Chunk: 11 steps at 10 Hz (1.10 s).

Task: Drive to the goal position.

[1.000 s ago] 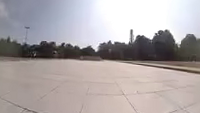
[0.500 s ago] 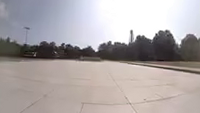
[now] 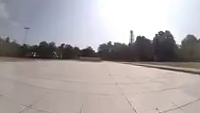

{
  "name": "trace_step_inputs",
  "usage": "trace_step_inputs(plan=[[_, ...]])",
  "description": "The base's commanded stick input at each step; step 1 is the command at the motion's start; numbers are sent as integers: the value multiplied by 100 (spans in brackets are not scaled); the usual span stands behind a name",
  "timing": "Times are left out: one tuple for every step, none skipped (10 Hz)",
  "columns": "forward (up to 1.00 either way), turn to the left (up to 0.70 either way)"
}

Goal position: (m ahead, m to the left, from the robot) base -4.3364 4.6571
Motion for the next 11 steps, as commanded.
trace_step_inputs(plan=[[66, 0], [66, 0], [66, 0], [66, 0], [66, 0], [66, 0], [66, 0], [66, 0], [66, 0], [66, 0], [66, 0]])
